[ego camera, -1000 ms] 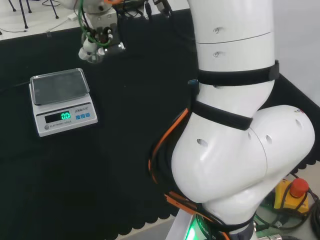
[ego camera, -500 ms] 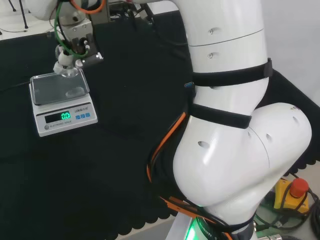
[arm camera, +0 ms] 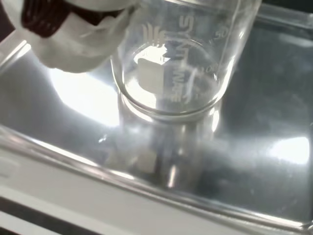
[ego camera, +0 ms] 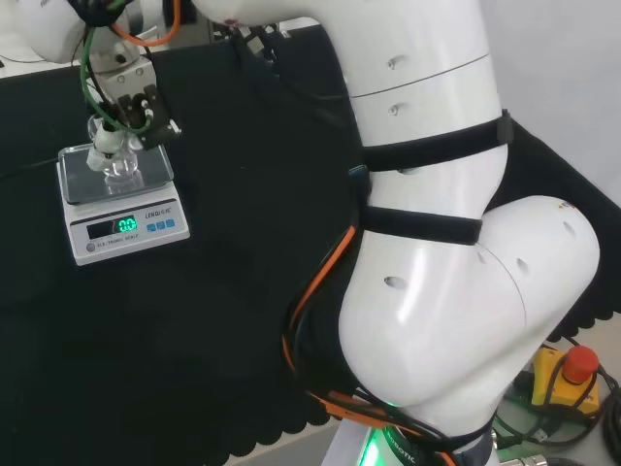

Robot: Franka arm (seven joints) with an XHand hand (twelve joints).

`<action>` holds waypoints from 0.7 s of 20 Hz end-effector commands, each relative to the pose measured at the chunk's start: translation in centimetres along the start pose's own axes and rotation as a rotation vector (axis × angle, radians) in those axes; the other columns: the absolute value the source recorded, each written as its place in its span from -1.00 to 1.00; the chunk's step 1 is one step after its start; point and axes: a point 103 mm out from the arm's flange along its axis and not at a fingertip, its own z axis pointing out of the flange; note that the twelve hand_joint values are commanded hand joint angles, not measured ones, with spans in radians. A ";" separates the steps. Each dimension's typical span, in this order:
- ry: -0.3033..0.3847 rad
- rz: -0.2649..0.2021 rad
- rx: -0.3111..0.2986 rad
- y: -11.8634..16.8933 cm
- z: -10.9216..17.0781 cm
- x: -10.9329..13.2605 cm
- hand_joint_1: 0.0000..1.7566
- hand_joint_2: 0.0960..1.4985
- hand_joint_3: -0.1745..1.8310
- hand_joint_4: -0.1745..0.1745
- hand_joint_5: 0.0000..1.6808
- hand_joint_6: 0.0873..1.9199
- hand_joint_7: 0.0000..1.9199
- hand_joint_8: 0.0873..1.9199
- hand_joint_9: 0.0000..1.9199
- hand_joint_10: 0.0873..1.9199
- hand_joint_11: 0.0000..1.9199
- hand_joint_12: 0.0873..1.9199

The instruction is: Put the beaker on the electronic balance.

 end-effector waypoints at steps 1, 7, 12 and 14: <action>0.022 -0.010 0.033 0.1 0.5 -0.4 0.27 0.03 -0.33 0.12 0.28 -0.06 0.09 0.04 0.44 -0.50 0.37 -0.23; 0.055 -0.009 0.008 -0.5 0.6 -1.7 0.15 -0.41 -0.10 0.15 -0.63 -0.02 -0.44 0.03 -0.09 -0.31 -0.42 0.35; 0.112 -0.027 -0.009 -1.7 -0.3 -4.1 -0.24 -0.41 -0.49 0.26 -0.99 -0.99 -0.95 -0.30 -0.79 -0.14 -0.97 0.56; 0.103 -0.065 0.014 -2.5 -0.5 -4.9 -0.35 -0.39 -0.62 0.28 -1.00 -1.00 -0.99 -0.57 -0.93 -0.12 -0.99 0.49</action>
